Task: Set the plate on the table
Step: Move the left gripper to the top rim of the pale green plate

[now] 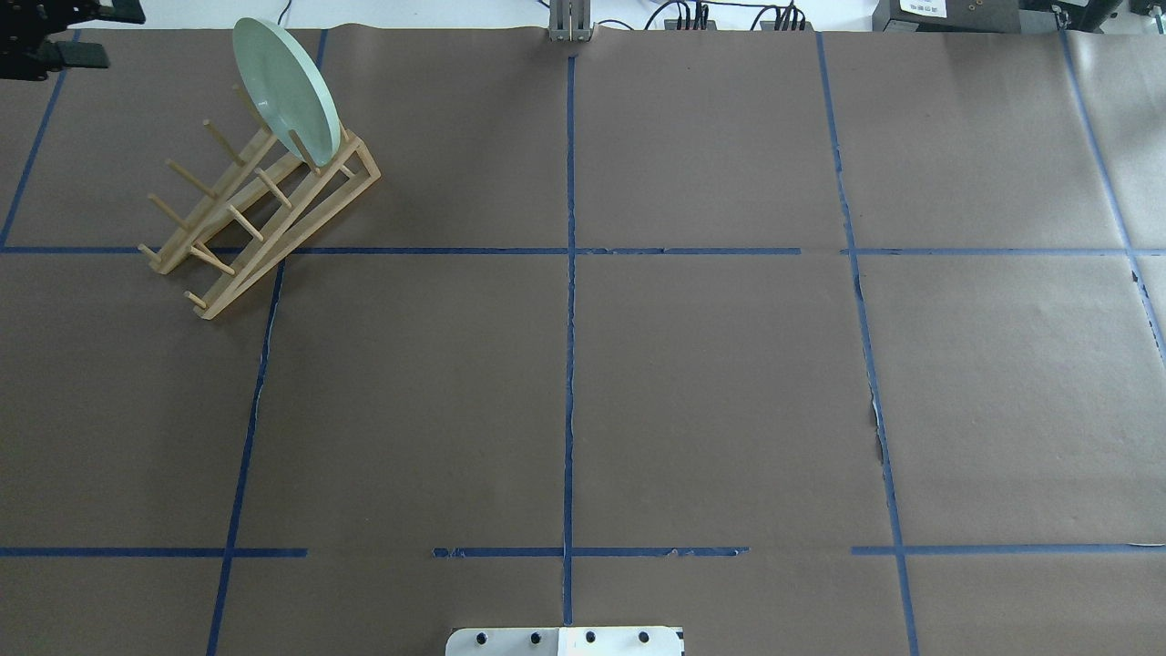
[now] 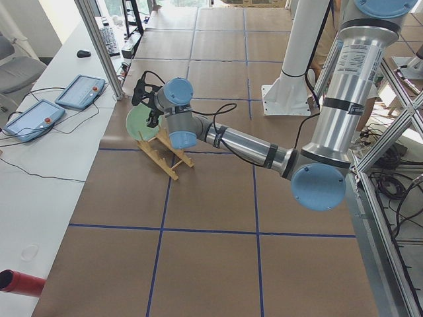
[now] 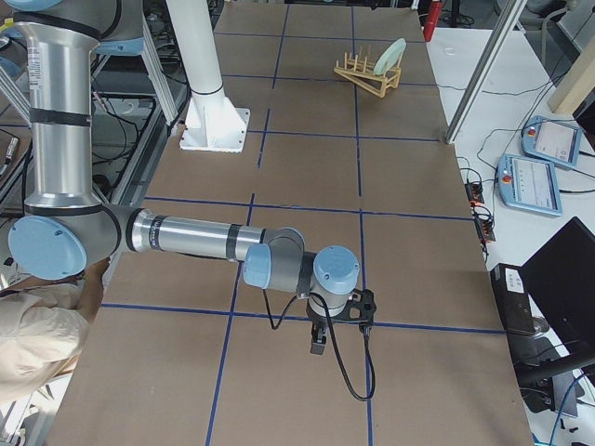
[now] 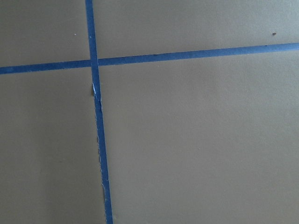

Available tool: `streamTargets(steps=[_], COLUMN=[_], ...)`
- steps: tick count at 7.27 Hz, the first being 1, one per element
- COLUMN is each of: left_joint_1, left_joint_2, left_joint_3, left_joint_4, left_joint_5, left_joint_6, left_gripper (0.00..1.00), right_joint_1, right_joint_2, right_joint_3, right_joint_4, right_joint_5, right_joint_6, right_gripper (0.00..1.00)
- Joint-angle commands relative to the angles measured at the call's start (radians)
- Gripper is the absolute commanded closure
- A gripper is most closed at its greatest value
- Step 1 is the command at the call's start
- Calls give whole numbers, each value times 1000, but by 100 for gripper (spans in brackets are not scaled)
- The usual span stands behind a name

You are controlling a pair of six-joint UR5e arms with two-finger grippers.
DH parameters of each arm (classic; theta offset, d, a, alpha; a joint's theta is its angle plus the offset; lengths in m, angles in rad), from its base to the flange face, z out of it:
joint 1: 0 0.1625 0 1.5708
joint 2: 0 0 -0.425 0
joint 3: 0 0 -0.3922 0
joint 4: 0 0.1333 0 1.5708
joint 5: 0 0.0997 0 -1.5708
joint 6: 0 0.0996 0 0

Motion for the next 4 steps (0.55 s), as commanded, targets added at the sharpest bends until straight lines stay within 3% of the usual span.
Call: streamTargets(steps=[1,2,4], left_joint_1=[180,190,184], left_joint_2=[-100,-152,-144], left_joint_3=[88,179,204], left_joint_4=[-55,-55,-46], left_joint_5=[247,276,245], left_joint_6=[-341,-357,-388], left_gripper=[0,0,2], right_joint_1=[0,0,0], right_joint_2=[0,0,0], right_joint_3=[1,0,1], right_joint_4=[0,0,0], right_joint_5=[0,0,0], right_joint_6=[0,0,0], right_gripper=[0,0,0])
